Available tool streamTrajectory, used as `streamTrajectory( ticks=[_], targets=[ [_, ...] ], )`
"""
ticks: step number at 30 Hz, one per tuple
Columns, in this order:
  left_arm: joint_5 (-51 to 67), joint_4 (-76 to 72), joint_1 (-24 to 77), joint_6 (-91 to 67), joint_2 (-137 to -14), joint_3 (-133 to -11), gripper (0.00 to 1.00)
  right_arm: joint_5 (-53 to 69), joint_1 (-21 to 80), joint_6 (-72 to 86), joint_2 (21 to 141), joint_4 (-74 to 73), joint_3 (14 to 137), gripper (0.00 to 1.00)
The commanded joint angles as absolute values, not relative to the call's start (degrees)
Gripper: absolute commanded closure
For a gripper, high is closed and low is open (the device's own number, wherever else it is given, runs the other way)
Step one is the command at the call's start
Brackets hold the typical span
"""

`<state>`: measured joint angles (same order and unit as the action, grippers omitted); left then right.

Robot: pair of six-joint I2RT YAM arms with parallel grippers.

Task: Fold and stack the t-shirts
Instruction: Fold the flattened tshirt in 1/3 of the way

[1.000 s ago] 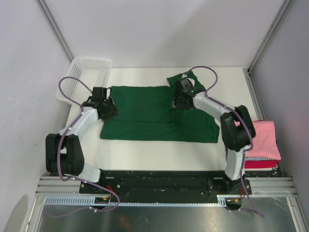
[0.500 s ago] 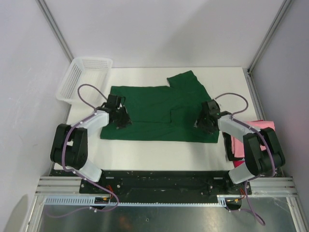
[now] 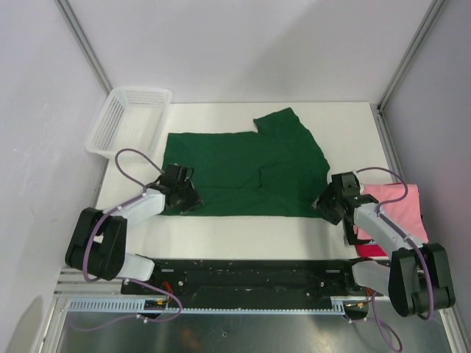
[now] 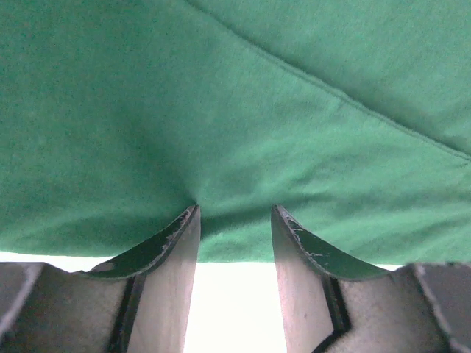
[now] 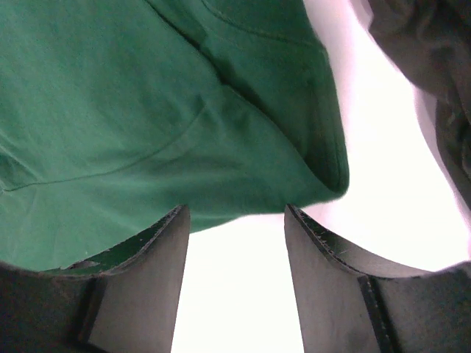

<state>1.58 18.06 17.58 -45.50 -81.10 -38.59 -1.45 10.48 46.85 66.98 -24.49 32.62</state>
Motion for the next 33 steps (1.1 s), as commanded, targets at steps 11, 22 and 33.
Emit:
streamTrajectory(
  ticks=[11, 22, 33],
  targets=[
    [-0.7, 20.1, 19.2, -47.8, -72.6, -35.9, 0.51, -6.3, 9.5, 52.4, 55.9, -34.3, 29.8, 0.41],
    [-2.6, 24.1, 19.2, -44.3, -72.2, -44.1, 0.50, -7.8, 2.0, 49.4, 65.3, -25.4, 30.5, 0.58],
    [-4.7, 25.9, 18.5, -42.4, -73.3, -49.6, 0.50, -10.0, 0.8, 49.0, 63.1, -30.5, 31.4, 0.98]
  ],
)
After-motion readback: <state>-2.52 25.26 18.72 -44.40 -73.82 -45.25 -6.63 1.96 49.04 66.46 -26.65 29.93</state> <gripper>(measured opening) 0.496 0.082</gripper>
